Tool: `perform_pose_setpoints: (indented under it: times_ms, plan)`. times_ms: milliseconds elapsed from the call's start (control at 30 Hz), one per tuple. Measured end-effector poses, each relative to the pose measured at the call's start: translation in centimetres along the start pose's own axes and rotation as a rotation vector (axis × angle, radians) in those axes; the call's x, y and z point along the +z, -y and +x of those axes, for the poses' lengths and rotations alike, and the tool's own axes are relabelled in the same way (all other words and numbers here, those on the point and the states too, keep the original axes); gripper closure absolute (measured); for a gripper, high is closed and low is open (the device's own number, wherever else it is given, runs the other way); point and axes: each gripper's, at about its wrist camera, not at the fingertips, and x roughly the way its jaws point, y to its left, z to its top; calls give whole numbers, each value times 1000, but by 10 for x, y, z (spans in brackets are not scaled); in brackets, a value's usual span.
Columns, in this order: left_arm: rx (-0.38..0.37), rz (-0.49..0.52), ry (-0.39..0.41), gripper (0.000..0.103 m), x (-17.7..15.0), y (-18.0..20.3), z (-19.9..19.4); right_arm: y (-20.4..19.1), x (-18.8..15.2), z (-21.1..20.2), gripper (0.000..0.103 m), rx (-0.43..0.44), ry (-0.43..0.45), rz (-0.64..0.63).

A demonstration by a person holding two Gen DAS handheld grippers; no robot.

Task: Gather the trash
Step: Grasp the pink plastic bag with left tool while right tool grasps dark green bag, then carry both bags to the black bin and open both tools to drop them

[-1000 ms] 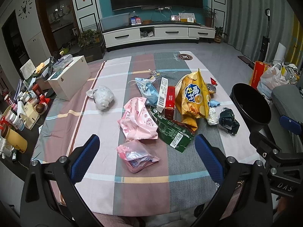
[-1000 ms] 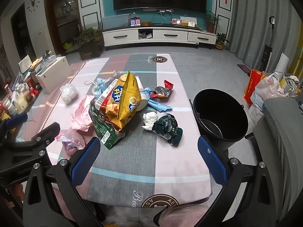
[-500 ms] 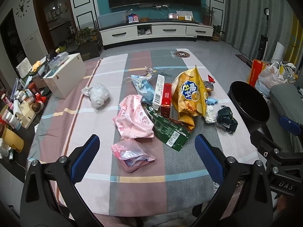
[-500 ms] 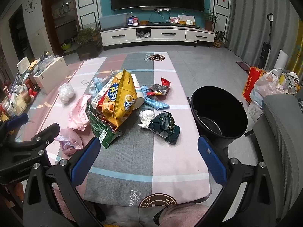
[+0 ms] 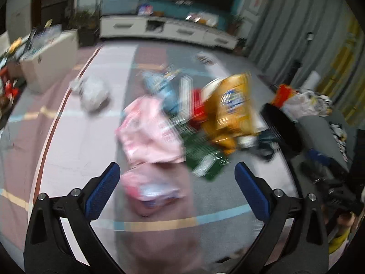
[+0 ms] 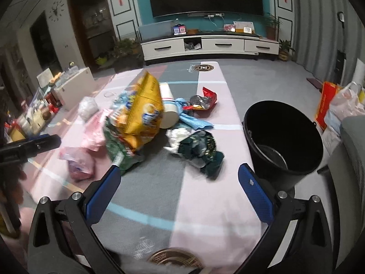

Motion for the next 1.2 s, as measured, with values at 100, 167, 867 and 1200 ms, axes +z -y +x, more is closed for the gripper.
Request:
perform_pose_setpoints:
  times_ms: [100,167,867,1200]
  plan:
    - [49,-53,-30,3,-3,-18,24,13,0,14,3,47,10,28]
    - [62,-70,-23,3,-3,-21,33,14,0,17,3,36,29,5]
    - [-104,0,-63,46,-25,-10,28,14,5,69,63,1,-34,78]
    - [-259,7,30,47,-15,19,-24,54,-2,25,64,125,63,267]
